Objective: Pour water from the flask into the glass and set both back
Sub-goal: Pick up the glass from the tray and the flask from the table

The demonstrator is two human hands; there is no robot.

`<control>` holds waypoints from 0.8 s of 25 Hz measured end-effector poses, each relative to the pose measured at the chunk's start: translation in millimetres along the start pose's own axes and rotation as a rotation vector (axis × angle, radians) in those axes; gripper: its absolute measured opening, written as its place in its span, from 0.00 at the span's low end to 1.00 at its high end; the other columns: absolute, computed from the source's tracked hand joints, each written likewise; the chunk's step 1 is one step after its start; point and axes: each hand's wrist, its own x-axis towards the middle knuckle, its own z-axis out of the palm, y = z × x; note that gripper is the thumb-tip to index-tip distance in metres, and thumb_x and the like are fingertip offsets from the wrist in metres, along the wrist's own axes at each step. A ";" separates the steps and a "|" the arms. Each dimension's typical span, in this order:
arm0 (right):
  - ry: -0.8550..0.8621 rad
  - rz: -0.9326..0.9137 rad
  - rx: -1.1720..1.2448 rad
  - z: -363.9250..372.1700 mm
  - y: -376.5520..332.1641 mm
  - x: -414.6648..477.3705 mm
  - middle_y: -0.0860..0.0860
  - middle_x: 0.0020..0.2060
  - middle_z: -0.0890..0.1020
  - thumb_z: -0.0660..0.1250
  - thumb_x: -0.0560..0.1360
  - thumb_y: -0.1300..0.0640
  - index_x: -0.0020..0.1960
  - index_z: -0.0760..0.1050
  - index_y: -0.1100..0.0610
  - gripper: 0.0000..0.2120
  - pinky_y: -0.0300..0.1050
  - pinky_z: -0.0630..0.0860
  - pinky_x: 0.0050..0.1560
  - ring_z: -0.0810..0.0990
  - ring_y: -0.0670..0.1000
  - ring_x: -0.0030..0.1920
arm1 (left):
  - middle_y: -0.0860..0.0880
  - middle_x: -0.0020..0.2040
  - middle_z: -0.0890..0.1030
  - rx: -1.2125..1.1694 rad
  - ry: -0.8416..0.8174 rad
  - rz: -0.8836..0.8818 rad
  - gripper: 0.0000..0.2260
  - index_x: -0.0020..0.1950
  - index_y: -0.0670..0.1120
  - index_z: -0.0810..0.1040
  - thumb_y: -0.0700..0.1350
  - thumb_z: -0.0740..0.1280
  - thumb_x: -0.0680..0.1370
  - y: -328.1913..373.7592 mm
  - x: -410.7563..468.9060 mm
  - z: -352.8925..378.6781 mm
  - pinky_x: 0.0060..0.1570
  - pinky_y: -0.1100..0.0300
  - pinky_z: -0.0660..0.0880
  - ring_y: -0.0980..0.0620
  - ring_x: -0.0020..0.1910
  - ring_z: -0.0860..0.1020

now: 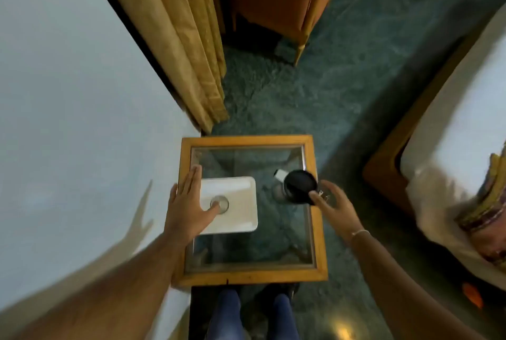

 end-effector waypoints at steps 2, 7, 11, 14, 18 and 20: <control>0.022 0.045 0.149 14.4 25.9 13.6 0.54 0.62 0.81 0.67 0.81 0.41 0.69 0.75 0.50 0.21 0.57 0.78 0.63 0.80 0.55 0.61 | 0.46 0.82 0.70 -0.081 -0.060 -0.090 0.50 0.86 0.56 0.50 0.60 0.79 0.74 -25.4 3.7 44.7 0.73 0.34 0.74 0.38 0.77 0.74; -0.032 0.012 0.237 29.4 66.3 44.2 0.55 0.53 0.83 0.58 0.83 0.41 0.57 0.78 0.56 0.20 0.48 0.74 0.51 0.82 0.44 0.49 | 0.47 0.80 0.71 -0.321 -0.196 -0.326 0.51 0.86 0.59 0.51 0.56 0.83 0.73 -75.7 5.3 138.5 0.68 0.33 0.80 0.41 0.77 0.74; -0.209 -0.041 0.192 21.9 90.1 66.9 0.61 0.50 0.83 0.56 0.81 0.35 0.56 0.81 0.57 0.27 0.51 0.76 0.55 0.82 0.52 0.51 | 0.48 0.85 0.66 -0.483 -0.264 -0.482 0.52 0.86 0.60 0.53 0.54 0.84 0.72 -81.6 24.9 189.5 0.68 0.37 0.79 0.39 0.76 0.76; -0.241 -0.087 0.241 32.6 108.4 61.3 0.66 0.39 0.80 0.59 0.75 0.26 0.42 0.81 0.58 0.34 0.51 0.75 0.47 0.79 0.64 0.42 | 0.54 0.78 0.72 -0.562 -0.227 -0.494 0.48 0.83 0.59 0.62 0.55 0.85 0.71 -79.3 40.9 217.4 0.74 0.39 0.74 0.43 0.76 0.75; 0.060 -0.111 0.466 72.6 117.0 46.2 0.55 0.27 0.74 0.62 0.77 0.39 0.30 0.74 0.52 0.23 0.45 0.71 0.36 0.73 0.51 0.31 | 0.59 0.70 0.76 -0.613 -0.082 -0.459 0.42 0.78 0.57 0.70 0.61 0.83 0.67 -73.1 57.4 234.0 0.73 0.41 0.75 0.51 0.67 0.77; 0.150 -0.067 0.595 89.3 115.7 42.7 0.50 0.27 0.70 0.62 0.78 0.39 0.28 0.70 0.51 0.25 0.38 0.72 0.35 0.69 0.47 0.31 | 0.58 0.69 0.77 -0.621 -0.063 -0.470 0.36 0.74 0.61 0.71 0.57 0.84 0.70 -69.1 65.1 231.5 0.71 0.42 0.77 0.51 0.66 0.77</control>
